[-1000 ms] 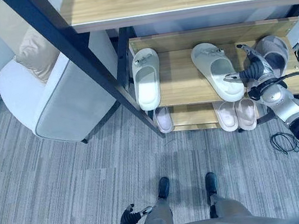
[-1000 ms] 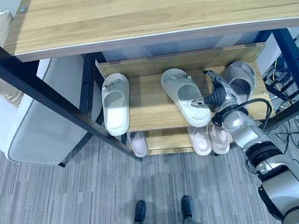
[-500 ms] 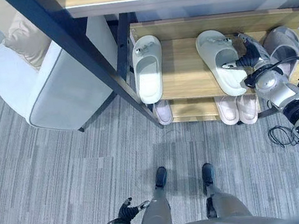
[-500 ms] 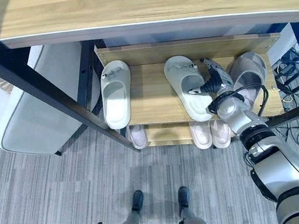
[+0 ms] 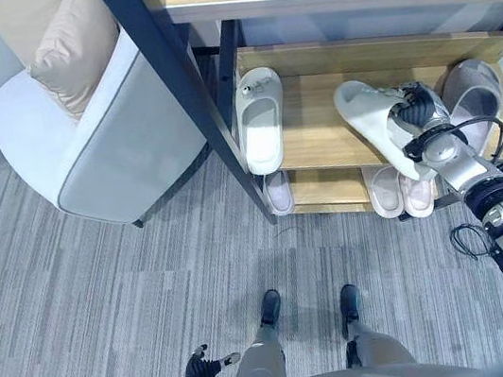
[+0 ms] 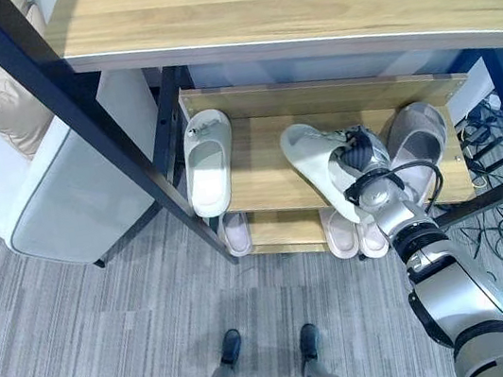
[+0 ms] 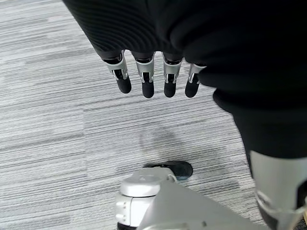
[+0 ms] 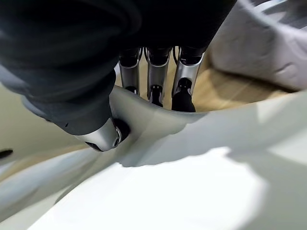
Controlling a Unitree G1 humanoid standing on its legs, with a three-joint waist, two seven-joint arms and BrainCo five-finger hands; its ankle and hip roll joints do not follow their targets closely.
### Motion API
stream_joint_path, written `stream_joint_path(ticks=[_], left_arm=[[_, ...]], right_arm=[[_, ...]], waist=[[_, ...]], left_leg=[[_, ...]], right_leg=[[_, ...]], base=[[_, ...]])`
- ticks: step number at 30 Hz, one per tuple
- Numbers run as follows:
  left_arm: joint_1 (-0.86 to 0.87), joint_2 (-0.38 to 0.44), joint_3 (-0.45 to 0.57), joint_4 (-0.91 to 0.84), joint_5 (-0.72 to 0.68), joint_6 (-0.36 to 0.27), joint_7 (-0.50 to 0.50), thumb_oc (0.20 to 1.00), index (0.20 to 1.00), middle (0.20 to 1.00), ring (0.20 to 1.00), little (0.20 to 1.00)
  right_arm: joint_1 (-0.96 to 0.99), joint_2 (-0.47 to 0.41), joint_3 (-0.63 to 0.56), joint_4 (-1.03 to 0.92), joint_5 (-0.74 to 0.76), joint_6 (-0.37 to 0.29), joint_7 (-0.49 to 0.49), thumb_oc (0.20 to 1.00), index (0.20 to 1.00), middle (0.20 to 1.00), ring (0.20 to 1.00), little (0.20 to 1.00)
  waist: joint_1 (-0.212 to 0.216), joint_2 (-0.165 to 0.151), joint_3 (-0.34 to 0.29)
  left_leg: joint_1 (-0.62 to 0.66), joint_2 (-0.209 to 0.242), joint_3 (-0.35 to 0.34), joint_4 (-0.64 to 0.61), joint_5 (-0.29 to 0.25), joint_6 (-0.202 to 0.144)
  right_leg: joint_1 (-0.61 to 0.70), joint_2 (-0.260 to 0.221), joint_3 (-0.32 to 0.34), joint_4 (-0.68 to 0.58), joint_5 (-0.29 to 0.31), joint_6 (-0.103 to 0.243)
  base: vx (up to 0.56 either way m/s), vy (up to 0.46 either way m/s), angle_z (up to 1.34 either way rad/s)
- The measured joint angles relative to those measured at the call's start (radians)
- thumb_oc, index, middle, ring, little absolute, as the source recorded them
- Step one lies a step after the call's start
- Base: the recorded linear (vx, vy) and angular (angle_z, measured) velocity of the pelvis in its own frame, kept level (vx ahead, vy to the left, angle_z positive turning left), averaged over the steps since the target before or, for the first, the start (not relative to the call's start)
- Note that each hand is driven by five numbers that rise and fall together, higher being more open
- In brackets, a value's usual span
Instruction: Arrange the slippers neatly on the shoe rack.
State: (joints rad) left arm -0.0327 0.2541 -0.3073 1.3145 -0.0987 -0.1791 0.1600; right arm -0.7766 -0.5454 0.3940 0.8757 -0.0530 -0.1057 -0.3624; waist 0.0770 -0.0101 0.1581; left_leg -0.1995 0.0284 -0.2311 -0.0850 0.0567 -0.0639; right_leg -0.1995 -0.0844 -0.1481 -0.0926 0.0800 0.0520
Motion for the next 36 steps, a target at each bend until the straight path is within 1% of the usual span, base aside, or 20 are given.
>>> stream_joint_path(ticks=[1,2,6,7,8,12,13,15,17,21,24,26,31,36], left_arm=[[-0.002,-0.006,0.005,-0.001,0.000,0.000,0.000,1.000,1.000,1.000,1.000,1.000],[-0.007,-0.009,0.004,-0.007,0.000,0.000,-0.001,1.000,1.000,1.000,1.000,1.000],[-0.033,-0.010,0.003,-0.018,0.000,0.000,-0.001,1.000,1.000,1.000,1.000,1.000],[-0.039,-0.015,0.004,0.000,-0.002,0.014,-0.002,1.000,1.000,1.000,1.000,1.000],[-0.052,-0.015,0.003,0.000,-0.010,0.015,-0.002,1.000,1.000,1.000,1.000,1.000],[-0.059,-0.008,0.003,0.007,-0.038,0.017,-0.002,1.000,1.000,1.000,1.000,1.000],[-0.058,-0.005,0.004,0.009,-0.041,0.016,-0.002,1.000,1.000,1.000,1.000,1.000],[-0.056,-0.004,0.004,0.011,-0.044,0.016,-0.002,1.000,1.000,1.000,1.000,1.000],[-0.043,-0.003,0.003,0.018,-0.047,0.018,-0.002,1.000,1.000,1.000,1.000,1.000],[-0.037,-0.001,0.003,0.025,-0.049,0.018,-0.003,1.000,1.000,1.000,1.000,1.000],[-0.051,0.012,0.002,0.026,-0.052,0.019,-0.005,1.000,1.000,1.000,1.000,1.000],[-0.062,0.020,-0.001,0.026,-0.075,0.018,-0.007,1.000,1.000,1.000,1.000,1.000],[-0.066,0.034,-0.004,0.027,-0.079,0.017,-0.008,1.000,1.000,1.000,1.000,1.000],[-0.067,0.034,-0.004,0.035,-0.086,0.018,-0.008,1.000,1.000,1.000,1.000,1.000]], right_arm=[[0.006,0.032,-0.035,-0.014,0.000,0.005,-0.007,0.200,0.200,0.200,0.200,0.200],[0.013,0.046,-0.044,-0.019,0.002,0.006,-0.018,0.200,0.200,0.200,0.200,0.200],[0.020,0.057,-0.047,-0.019,0.004,0.017,-0.035,0.200,0.200,0.200,0.200,0.200],[0.020,0.080,-0.069,-0.017,0.025,0.031,-0.037,0.200,0.200,0.200,0.200,0.200],[0.019,0.097,-0.073,-0.011,0.045,0.036,-0.040,0.200,0.200,0.200,0.200,0.200],[-0.007,0.111,-0.068,0.028,0.068,0.042,-0.041,0.200,0.200,0.200,0.200,0.200],[-0.017,0.115,-0.068,0.062,0.084,0.043,-0.041,0.200,0.200,0.200,0.200,0.200],[-0.023,0.117,-0.068,0.096,0.097,0.046,-0.042,0.200,0.200,0.200,0.200,0.200],[-0.049,0.143,-0.068,0.135,0.121,0.050,-0.042,0.200,0.200,0.200,0.200,0.200],[-0.089,0.144,-0.067,0.206,0.128,0.055,-0.037,0.200,0.200,0.200,0.200,0.200],[-0.136,0.151,-0.069,0.295,0.171,0.056,-0.028,0.200,0.200,0.200,0.200,0.200],[-0.162,0.156,-0.069,0.323,0.207,0.057,-0.020,0.200,0.200,0.200,0.200,0.200],[-0.207,0.161,-0.068,0.337,0.277,0.057,0.000,0.200,0.200,0.200,0.200,0.200],[-0.213,0.164,-0.067,0.339,0.285,0.058,0.007,0.200,0.200,0.200,0.200,0.200]], waist=[[-0.004,0.000,0.000],[-0.004,0.000,0.000],[-0.004,-0.002,-0.003],[-0.005,-0.003,-0.008],[-0.004,-0.007,-0.019],[0.005,-0.036,-0.039],[0.015,-0.046,-0.045],[0.029,-0.051,-0.048],[0.029,-0.052,-0.048],[0.042,-0.061,-0.046],[0.049,-0.080,-0.047],[0.052,-0.084,-0.045],[0.052,-0.085,-0.044],[0.068,-0.090,-0.042]], left_leg=[[0.003,-0.001,0.002,0.000,0.001,0.001],[0.006,-0.002,0.002,0.000,0.001,0.002],[0.006,-0.004,0.001,0.000,0.007,0.003],[0.007,-0.005,0.001,0.001,0.007,0.003],[0.007,-0.006,0.001,0.000,0.008,0.004],[0.006,-0.012,0.001,0.000,0.009,0.005],[0.006,-0.012,0.002,0.000,0.009,0.005],[0.005,-0.013,0.002,0.000,0.009,0.005],[0.004,-0.014,0.003,0.000,0.009,0.006],[0.001,-0.015,0.002,0.000,0.009,0.006],[-0.009,-0.016,-0.001,0.004,0.010,0.006],[-0.014,-0.019,-0.002,0.005,0.011,0.007],[-0.034,-0.028,-0.018,0.018,0.011,0.008],[-0.051,-0.031,-0.026,0.028,0.011,0.008]], right_leg=[[0.001,-0.001,0.004,0.000,0.002,0.000],[0.004,-0.002,0.004,0.000,0.003,0.001],[0.006,-0.005,0.004,0.000,0.009,0.003],[0.007,-0.004,0.004,0.000,0.009,0.003],[0.006,-0.004,0.004,0.000,0.009,0.003],[0.006,-0.010,0.005,0.000,0.010,0.004],[0.005,-0.011,0.006,0.000,0.010,0.005],[0.005,-0.012,0.006,0.000,0.011,0.006],[0.002,-0.013,0.008,0.000,0.012,0.008],[0.000,-0.012,0.007,0.000,0.012,0.008],[-0.003,-0.014,-0.001,0.000,0.012,0.008],[-0.005,-0.017,-0.004,0.000,0.012,0.008],[-0.016,-0.023,-0.008,0.000,0.015,0.011],[-0.021,-0.025,-0.022,0.000,0.015,0.012]], base=[[0.00,0.066,-0.05],[0.00,0.000,0.00],[0.00,0.080,0.00],[0.00,0.043,0.00],[-0.01,0.052,0.01],[-0.01,0.045,0.01],[-0.01,0.038,-0.01],[0.00,0.040,-0.01],[0.00,0.000,0.00],[0.00,0.000,0.00],[0.00,0.016,0.06],[-0.01,0.030,0.08],[-0.01,0.020,0.05],[-0.01,0.025,0.07]])
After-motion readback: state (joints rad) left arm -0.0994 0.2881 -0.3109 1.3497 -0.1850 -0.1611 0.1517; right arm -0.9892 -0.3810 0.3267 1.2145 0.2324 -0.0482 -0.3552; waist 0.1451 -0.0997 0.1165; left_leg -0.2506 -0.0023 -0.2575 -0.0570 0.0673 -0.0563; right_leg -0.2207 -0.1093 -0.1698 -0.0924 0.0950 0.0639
